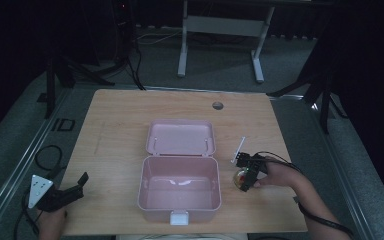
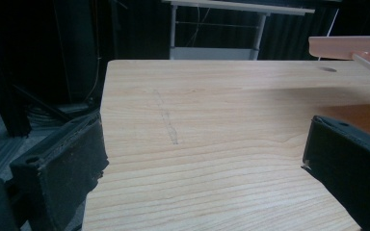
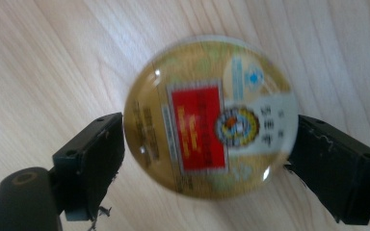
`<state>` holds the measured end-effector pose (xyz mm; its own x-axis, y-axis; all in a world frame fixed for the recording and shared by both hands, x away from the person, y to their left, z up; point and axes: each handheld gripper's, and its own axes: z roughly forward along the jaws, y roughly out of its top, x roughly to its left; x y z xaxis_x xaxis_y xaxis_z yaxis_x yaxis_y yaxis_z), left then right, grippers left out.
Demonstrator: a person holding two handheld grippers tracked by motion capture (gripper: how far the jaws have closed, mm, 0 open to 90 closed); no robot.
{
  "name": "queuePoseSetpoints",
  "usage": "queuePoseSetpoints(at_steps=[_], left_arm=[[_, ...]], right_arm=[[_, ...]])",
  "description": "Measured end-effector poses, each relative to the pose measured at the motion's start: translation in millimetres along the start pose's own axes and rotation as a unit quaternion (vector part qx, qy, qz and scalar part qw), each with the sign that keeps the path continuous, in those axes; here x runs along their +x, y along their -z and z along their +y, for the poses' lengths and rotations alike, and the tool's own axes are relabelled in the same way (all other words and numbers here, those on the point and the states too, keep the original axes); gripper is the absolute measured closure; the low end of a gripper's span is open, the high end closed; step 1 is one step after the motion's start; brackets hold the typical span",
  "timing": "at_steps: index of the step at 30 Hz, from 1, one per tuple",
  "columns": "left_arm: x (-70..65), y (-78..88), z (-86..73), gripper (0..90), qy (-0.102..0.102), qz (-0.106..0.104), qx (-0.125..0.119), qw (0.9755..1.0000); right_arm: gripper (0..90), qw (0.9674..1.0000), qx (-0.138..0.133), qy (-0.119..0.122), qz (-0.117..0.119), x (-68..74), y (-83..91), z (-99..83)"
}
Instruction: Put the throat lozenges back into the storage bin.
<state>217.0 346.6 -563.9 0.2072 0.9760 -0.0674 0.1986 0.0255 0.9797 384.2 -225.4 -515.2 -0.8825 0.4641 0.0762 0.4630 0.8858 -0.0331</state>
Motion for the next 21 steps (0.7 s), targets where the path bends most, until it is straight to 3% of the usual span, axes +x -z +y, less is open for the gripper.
queuePoseSetpoints(at_steps=[14, 21], left_arm=[[0.0, 0.0, 0.0, 1.9, 0.000, -0.001, 0.001, 1.0000], [-0.1, -0.1, 0.1, 2.0, 0.000, -0.001, 0.002, 1.0000]], right_arm=[[20.1, 0.9995, 0.017, 0.024, 0.008, 2.4, -1.0, 8.5], [20.2, 0.9994, 0.023, 0.021, 0.013, 6.1, 19.7, 2.4]])
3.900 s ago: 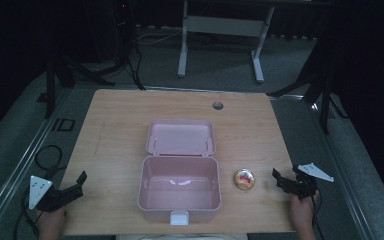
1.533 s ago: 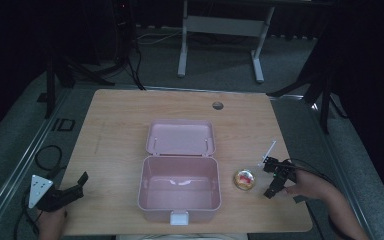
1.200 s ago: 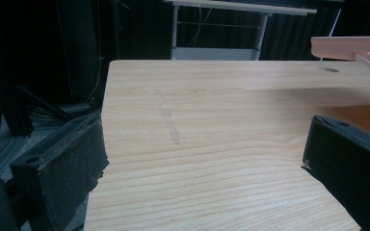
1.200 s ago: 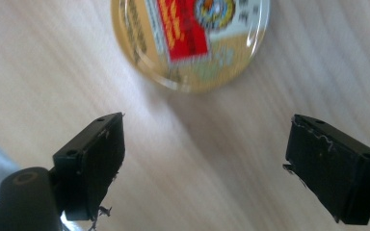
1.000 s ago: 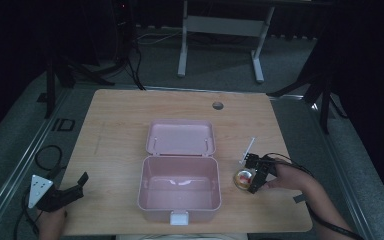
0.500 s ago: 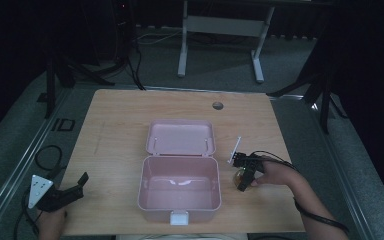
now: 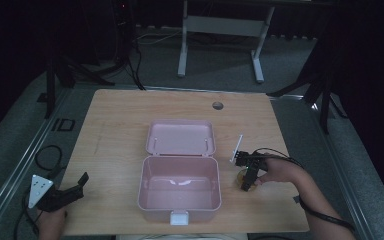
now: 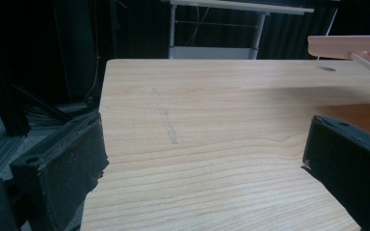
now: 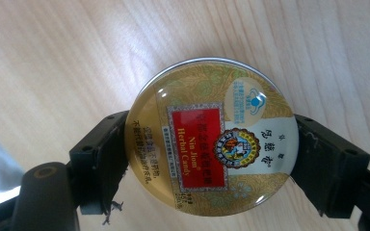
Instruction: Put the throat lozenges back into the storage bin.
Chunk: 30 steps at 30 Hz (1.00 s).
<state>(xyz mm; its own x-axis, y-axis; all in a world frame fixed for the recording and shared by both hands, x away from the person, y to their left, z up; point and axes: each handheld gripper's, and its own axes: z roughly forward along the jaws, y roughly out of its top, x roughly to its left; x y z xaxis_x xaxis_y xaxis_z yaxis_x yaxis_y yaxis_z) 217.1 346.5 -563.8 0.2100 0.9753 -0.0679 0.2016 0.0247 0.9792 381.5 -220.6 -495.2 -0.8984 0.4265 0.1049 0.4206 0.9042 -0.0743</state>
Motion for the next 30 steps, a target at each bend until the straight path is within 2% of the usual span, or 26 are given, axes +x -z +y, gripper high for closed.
queuePoseSetpoints(at_steps=[4, 5, 10, 11, 15, 17, 18, 19, 21, 23, 30], left_arm=[[-0.1, 0.0, 0.0, 2.0, 0.001, -0.001, 0.000, 1.0000], [-0.1, -0.1, 0.0, 1.9, 0.001, -0.001, 0.001, 1.0000], [0.1, -0.1, 0.1, 2.0, 0.001, -0.001, 0.001, 1.0000], [0.1, -0.1, 0.1, 2.0, 0.001, -0.001, 0.001, 1.0000], [0.1, -0.1, 0.1, 2.0, 0.001, -0.001, 0.001, 1.0000], [0.2, -0.1, 0.1, 2.0, 0.002, -0.001, 0.001, 1.0000], [0.2, -0.1, 0.1, 2.0, 0.002, -0.001, 0.001, 1.0000], [0.2, -0.1, 0.1, 2.0, 0.002, -0.001, 0.001, 1.0000], [0.2, -0.1, 0.1, 2.0, 0.002, -0.001, 0.001, 1.0000], [0.2, -0.1, 0.1, 2.0, 0.002, -0.001, 0.001, 1.0000], [0.3, -0.2, 0.1, 2.0, 0.003, -0.001, 0.001, 1.0000]], right_arm=[[20.2, 1.0000, 0.002, 0.006, -0.002, 3.9, 9.6, -2.7], [20.2, 0.9999, 0.001, 0.011, -0.004, 7.9, 17.7, -4.7], [20.2, 0.9999, 0.000, 0.013, -0.004, 14.2, 33.5, -7.4], [20.2, 0.9998, -0.003, 0.017, -0.005, 18.1, 45.1, -9.0], [20.2, 0.9997, -0.011, 0.019, 0.011, 24.3, 68.3, -11.3], [20.2, 0.9996, -0.020, 0.021, 0.006, 27.2, 80.5, -12.4], [20.2, 0.9996, -0.020, 0.021, 0.006, 27.2, 80.5, -12.4], [20.2, 0.9992, -0.033, 0.024, -0.003, 30.9, 96.7, -14.2], [20.2, 0.9990, -0.036, 0.025, -0.006, 31.9, 101.8, -14.7], [20.2, 0.9987, -0.042, 0.023, -0.017, 35.8, 117.7, -16.0], [20.2, 0.9983, -0.048, 0.029, -0.018, 42.7, 129.2, -13.7]])
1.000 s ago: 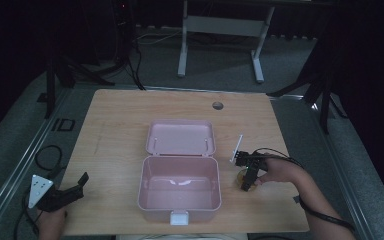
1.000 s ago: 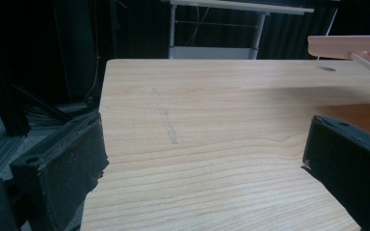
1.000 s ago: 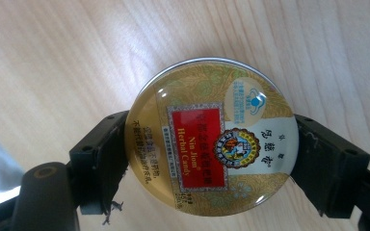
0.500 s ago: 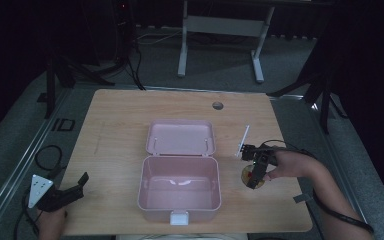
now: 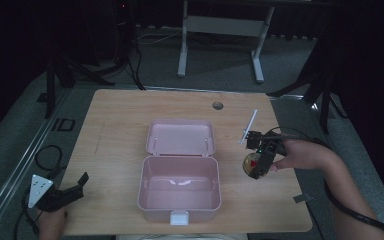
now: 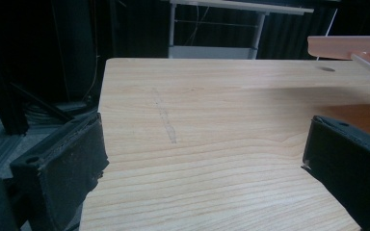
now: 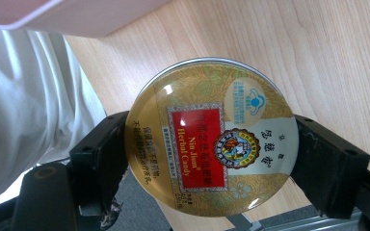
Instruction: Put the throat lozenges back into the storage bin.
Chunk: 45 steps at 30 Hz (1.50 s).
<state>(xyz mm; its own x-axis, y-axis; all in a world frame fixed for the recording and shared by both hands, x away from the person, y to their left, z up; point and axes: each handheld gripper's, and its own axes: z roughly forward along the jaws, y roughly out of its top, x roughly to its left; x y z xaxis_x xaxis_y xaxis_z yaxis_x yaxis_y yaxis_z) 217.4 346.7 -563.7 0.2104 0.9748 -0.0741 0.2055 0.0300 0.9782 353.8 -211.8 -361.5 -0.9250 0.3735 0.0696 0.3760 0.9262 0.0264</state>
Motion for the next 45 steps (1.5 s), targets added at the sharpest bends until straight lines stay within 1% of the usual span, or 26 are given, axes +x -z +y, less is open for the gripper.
queuePoseSetpoints(at_steps=[3, 5, 7, 11, 13, 14, 15, 16, 17, 18, 19, 20, 22, 24, 25, 27, 29, 30, 31, 32, 33, 35, 37, 41, 42, 45], left_arm=[[0.1, 0.0, 0.1, 2.0, -0.001, 0.000, 0.001, 1.0000], [0.2, 0.0, 0.0, 2.0, 0.000, 0.000, 0.001, 1.0000], [0.2, 0.0, 0.1, 2.0, 0.000, 0.000, 0.001, 1.0000], [0.2, -0.1, 0.1, 2.0, 0.000, 0.000, 0.001, 1.0000], [0.1, 0.0, 0.0, 2.0, 0.000, 0.000, 0.000, 1.0000], [0.1, 0.0, 0.0, 2.0, 0.000, 0.000, 0.000, 1.0000], [0.2, 0.0, 0.1, 2.0, -0.001, 0.000, 0.000, 1.0000], [0.1, 0.1, 0.1, 2.0, 0.000, -0.001, 0.001, 1.0000], [0.2, 0.0, 0.0, 2.0, 0.001, -0.001, 0.000, 1.0000], [0.2, 0.1, 0.1, 2.0, 0.001, -0.001, 0.000, 1.0000], [0.2, 0.1, 0.1, 2.0, 0.001, -0.002, 0.001, 1.0000], [0.1, 0.1, 0.0, 2.0, 0.001, -0.002, 0.000, 1.0000], [0.2, 0.2, 0.0, 2.0, 0.001, -0.002, 0.000, 1.0000], [0.2, 0.2, 0.0, 2.0, 0.001, -0.002, 0.000, 1.0000], [0.2, 0.2, 0.0, 2.0, 0.001, -0.002, 0.000, 1.0000], [0.2, 0.2, 0.0, 2.0, 0.001, -0.003, 0.000, 1.0000], [0.3, 0.3, 0.0, 2.0, 0.002, -0.003, 0.000, 1.0000], [0.3, 0.3, 0.0, 2.0, 0.002, -0.003, -0.001, 1.0000], [0.2, 0.3, -0.1, 2.0, 0.001, -0.003, -0.001, 1.0000], [0.2, 0.3, -0.1, 2.0, 0.001, -0.003, -0.001, 1.0000], [0.2, 0.3, 0.0, 2.0, 0.000, -0.003, 0.000, 1.0000], [0.2, 0.4, -0.1, 2.0, 0.000, -0.004, 0.000, 1.0000], [0.1, 0.4, -0.1, 2.0, 0.000, -0.004, 0.000, 1.0000], [0.1, 0.3, -0.1, 2.0, 0.000, -0.004, 0.000, 1.0000], [0.1, 0.3, 0.0, 1.9, 0.000, -0.004, 0.000, 1.0000], [0.1, 0.3, 0.0, 1.9, 0.000, -0.004, 0.000, 1.0000]], right_arm=[[20.2, 1.0000, -0.002, 0.005, -0.002, 1.6, 1.7, 2.4], [20.3, 0.9998, -0.005, 0.017, -0.001, 5.0, 3.6, 7.2], [20.3, 0.9998, -0.005, 0.021, 0.001, 6.4, 4.5, 9.3], [20.3, 0.9993, -0.006, 0.035, 0.003, 12.8, 7.7, 20.4], [20.3, 0.9988, -0.008, 0.048, 0.007, 18.5, 9.3, 32.4], [20.3, 0.9988, -0.008, 0.048, 0.007, 18.5, 9.3, 32.4], [20.3, 0.9981, -0.009, 0.061, 0.005, 22.7, 9.5, 40.8], [20.3, 0.9981, -0.009, 0.061, 0.005, 22.7, 9.5, 40.8], [20.3, 0.9972, -0.013, 0.074, 0.004, 27.2, 10.7, 49.6], [20.3, 0.9972, -0.013, 0.074, 0.004, 27.2, 10.7, 49.6], [20.3, 0.9962, -0.015, 0.086, 0.006, 32.0, 11.2, 58.8], [20.3, 0.9962, -0.015, 0.086, 0.006, 32.0, 11.2, 58.8], [20.3, 0.9951, -0.016, 0.097, 0.010, 37.1, 10.6, 68.7], [20.3, 0.9941, -0.014, 0.107, 0.011, 41.6, 9.2, 77.6], [20.3, 0.9927, -0.012, 0.119, 0.015, 47.3, 7.1, 88.7], [20.3, 0.9922, -0.012, 0.123, 0.015, 49.2, 6.3, 92.3], [20.3, 0.9903, -0.008, 0.138, 0.016, 56.6, 3.6, 105.8], [20.3, 0.9903, -0.008, 0.138, 0.016, 56.6, 3.6, 105.8], [20.3, 0.9897, -0.004, 0.142, 0.017, 59.7, 2.6, 110.9], [20.3, 0.9889, -0.001, 0.148, 0.017, 62.6, 2.0, 114.7], [20.3, 0.9873, -0.001, 0.158, 0.018, 67.9, 0.6, 121.4], [20.3, 0.9868, -0.002, 0.161, 0.017, 69.5, 0.3, 123.6], [20.3, 0.9860, 0.004, 0.166, 0.017, 72.6, -1.7, 128.5], [20.3, 0.9855, 0.008, 0.168, 0.020, 74.0, -6.6, 132.4], [20.3, 0.9855, 0.008, 0.168, 0.023, 74.1, -8.9, 132.9], [20.3, 0.9848, 0.021, 0.170, 0.028, 74.1, -20.1, 134.4]])
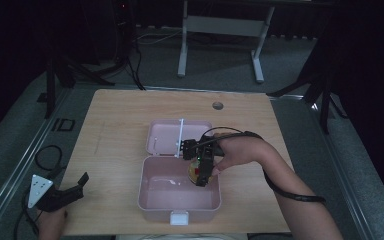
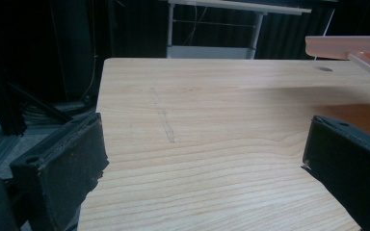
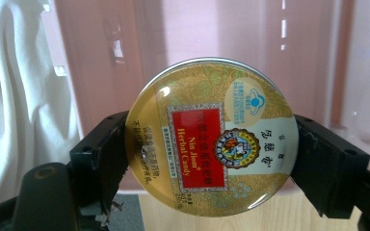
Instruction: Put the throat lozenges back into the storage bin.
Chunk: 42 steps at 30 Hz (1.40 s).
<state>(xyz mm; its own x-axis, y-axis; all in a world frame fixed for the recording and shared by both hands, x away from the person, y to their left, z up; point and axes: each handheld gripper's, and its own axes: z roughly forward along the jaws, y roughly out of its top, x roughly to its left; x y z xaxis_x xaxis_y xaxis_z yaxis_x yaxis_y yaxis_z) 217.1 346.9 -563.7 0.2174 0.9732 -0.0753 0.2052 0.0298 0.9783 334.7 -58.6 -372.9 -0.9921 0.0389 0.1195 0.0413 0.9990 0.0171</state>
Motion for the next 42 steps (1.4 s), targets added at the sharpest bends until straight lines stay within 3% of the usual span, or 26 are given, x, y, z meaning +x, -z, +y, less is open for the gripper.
queuePoseSetpoints(at_steps=[4, 11, 19, 28, 42], left_arm=[[-0.2, -0.1, 0.0, 2.0, 0.000, 0.000, 0.000, 1.0000], [-0.5, -0.1, -0.1, 2.0, -0.001, -0.001, 0.000, 1.0000], [-0.6, -0.1, 0.0, 2.0, -0.002, -0.002, 0.001, 1.0000], [-0.9, -0.2, 0.0, 2.0, -0.004, -0.001, 0.001, 1.0000], [-1.2, -0.3, 0.0, 2.0, -0.005, -0.002, 0.000, 1.0000]], right_arm=[[20.3, 1.0000, 0.004, 0.002, 0.005, -1.1, -9.5, 0.9], [20.3, 0.9995, 0.019, 0.015, 0.021, -4.5, -43.9, 3.8], [20.3, 0.9986, 0.042, 0.024, 0.023, -6.8, -77.4, 6.9], [20.3, 0.9972, 0.064, 0.032, 0.022, -9.0, -103.0, 6.9], [20.2, 0.9967, 0.072, 0.031, 0.024, -12.6, -120.9, 7.3]])
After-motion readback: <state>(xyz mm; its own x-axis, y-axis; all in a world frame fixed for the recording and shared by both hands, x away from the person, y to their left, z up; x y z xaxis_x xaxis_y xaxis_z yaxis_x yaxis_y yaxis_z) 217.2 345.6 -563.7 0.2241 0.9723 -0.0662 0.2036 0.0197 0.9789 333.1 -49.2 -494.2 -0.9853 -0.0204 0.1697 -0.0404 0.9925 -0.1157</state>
